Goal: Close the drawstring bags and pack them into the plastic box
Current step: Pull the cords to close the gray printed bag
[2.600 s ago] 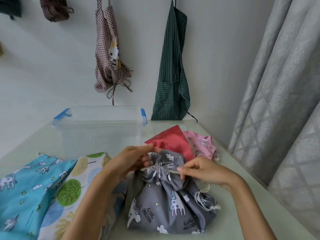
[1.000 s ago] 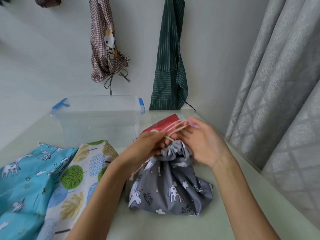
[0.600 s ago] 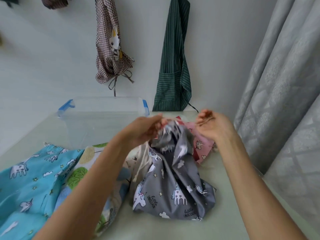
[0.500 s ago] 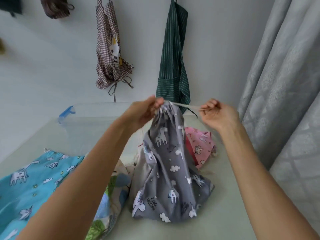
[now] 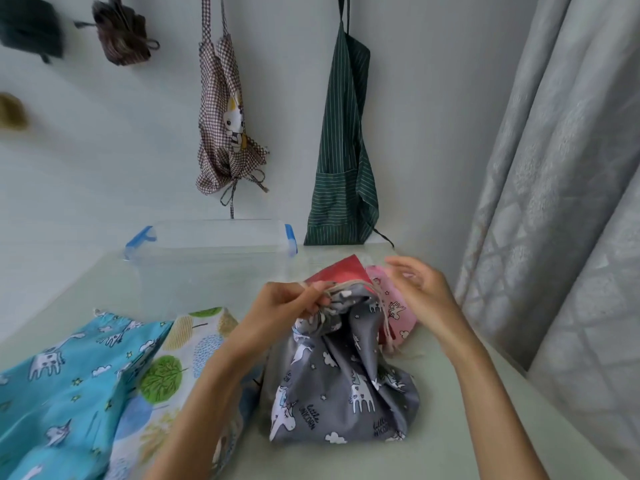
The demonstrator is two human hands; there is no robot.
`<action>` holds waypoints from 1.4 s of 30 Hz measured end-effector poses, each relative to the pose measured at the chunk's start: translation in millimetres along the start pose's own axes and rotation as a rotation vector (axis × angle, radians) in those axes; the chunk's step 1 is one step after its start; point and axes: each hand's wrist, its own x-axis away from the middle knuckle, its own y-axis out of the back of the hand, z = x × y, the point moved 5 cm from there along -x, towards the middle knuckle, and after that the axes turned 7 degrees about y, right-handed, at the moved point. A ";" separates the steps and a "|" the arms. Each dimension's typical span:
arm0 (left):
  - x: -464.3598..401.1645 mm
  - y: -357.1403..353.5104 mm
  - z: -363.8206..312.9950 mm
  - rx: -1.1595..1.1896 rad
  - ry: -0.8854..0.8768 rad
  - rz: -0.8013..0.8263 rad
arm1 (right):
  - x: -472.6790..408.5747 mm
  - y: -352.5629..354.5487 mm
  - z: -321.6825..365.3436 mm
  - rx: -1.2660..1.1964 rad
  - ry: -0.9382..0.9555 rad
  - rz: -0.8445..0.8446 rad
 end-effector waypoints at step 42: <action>9.7 17.2 -14.9 -0.077 -0.216 -0.209 | 20.4 -46.2 42.4 0.009 0.226 0.434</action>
